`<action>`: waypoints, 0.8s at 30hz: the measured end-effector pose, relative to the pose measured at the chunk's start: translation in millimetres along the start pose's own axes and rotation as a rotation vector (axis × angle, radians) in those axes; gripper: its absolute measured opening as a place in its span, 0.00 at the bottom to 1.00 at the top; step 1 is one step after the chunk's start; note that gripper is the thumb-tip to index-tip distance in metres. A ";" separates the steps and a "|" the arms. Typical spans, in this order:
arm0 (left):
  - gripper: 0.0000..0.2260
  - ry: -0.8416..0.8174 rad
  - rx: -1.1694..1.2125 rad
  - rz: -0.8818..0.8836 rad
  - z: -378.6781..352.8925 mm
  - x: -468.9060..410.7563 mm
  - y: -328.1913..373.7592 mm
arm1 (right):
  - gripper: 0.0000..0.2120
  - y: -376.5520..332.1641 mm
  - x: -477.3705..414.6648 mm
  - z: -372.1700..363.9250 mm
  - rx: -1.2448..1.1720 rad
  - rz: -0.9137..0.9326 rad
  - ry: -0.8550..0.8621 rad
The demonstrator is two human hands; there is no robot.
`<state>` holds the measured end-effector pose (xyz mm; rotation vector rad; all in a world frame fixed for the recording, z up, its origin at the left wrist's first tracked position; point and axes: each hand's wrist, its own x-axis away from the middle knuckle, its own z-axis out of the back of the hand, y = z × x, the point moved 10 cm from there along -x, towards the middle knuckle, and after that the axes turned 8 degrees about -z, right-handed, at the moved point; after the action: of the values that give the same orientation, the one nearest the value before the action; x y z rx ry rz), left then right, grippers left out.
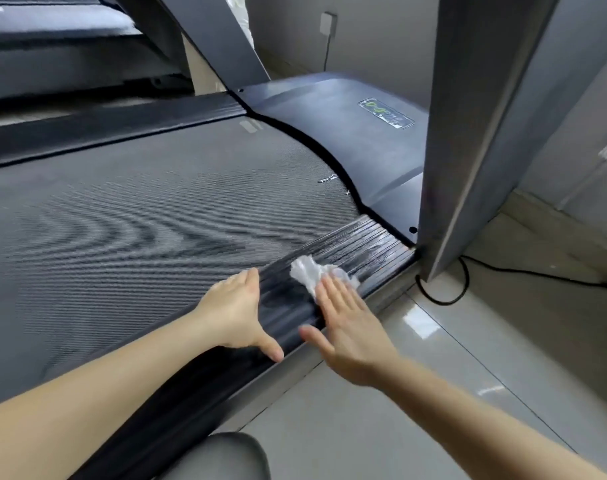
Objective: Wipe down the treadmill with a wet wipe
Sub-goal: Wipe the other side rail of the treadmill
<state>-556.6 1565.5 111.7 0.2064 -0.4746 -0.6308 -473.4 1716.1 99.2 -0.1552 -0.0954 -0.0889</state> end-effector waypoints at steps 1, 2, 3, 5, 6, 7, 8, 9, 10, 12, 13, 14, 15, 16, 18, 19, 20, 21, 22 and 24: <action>0.71 0.002 -0.011 -0.005 0.5 0.5 0.6 | 0.42 -24.5 19.3 -4.9 0.013 0.115 -0.021; 0.71 0.006 -0.020 -0.012 0.8 0.3 1.9 | 0.41 -39.3 32.7 -8.2 0.037 0.211 -0.039; 0.70 0.010 -0.021 -0.015 1.2 -0.3 2.2 | 0.40 -40.1 36.3 -8.3 0.070 0.277 -0.036; 0.64 0.012 -0.020 -0.020 1.8 -0.3 3.5 | 0.40 -4.3 19.3 1.9 0.111 0.239 0.037; 0.62 0.017 -0.020 -0.026 2.9 -1.2 4.4 | 0.42 27.9 2.5 10.7 0.110 0.152 0.089; 0.61 0.012 -0.017 -0.027 1.9 -0.9 3.7 | 0.44 64.4 -15.0 19.1 0.101 0.037 0.127; 0.62 0.003 -0.012 -0.027 1.0 -0.4 4.4 | 0.46 101.4 -30.1 25.5 0.091 -0.097 0.128; 0.63 -0.002 -0.009 -0.027 -0.1 -0.3 4.7 | 0.48 132.2 -40.2 27.2 0.077 -0.234 0.109; 0.64 -0.008 -0.006 -0.019 -0.9 -0.6 3.3 | 0.49 150.6 -46.2 27.4 0.038 -0.352 0.110; 0.60 -0.013 0.003 -0.012 -2.0 -1.8 1.1 | 0.52 148.5 -46.2 22.7 -0.076 -0.508 0.194; 0.57 -0.001 -0.003 -0.015 -1.0 -1.7 -0.3 | 0.52 129.6 -38.5 17.5 -0.103 -0.518 0.243; 0.57 0.005 -0.009 -0.013 -0.2 -1.6 -1.8 | 0.50 99.6 -26.2 10.5 -0.103 -0.473 0.264; 0.58 0.003 -0.008 -0.015 -0.7 -2.4 -1.6 | 0.48 63.1 -9.8 2.7 -0.091 -0.372 0.260; 0.60 -0.002 -0.013 -0.016 -1.2 -2.7 -1.8 | 0.45 24.9 8.5 -5.1 -0.079 -0.232 0.241; 0.61 0.014 -0.026 -0.025 -1.0 -3.7 0.5 | 0.41 -29.9 42.0 -16.0 -0.065 0.078 0.193; 0.60 0.021 -0.030 -0.034 -0.7 -4.0 2.3 | 0.38 -37.9 48.5 -15.9 -0.071 0.221 0.194; 0.58 0.024 -0.029 -0.039 -0.3 -3.7 3.2 | 0.36 -32.7 45.9 -13.4 -0.077 0.308 0.216; 0.56 0.022 -0.030 -0.044 -0.4 -2.9 4.1 | 0.33 -14.1 35.5 -9.3 -0.094 0.304 0.244; 0.56 0.021 -0.027 -0.045 -0.2 -3.0 3.6 | 0.32 13.6 17.5 -1.2 -0.113 0.231 0.275; 0.56 0.008 -0.006 -0.041 -1.5 -1.9 3.5 | 0.37 77.3 -23.7 16.5 -0.076 0.003 0.274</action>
<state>-555.4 1569.5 110.9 0.2136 -0.4613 -0.6712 -491.0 1796.7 101.5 -0.2175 0.1820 -0.1096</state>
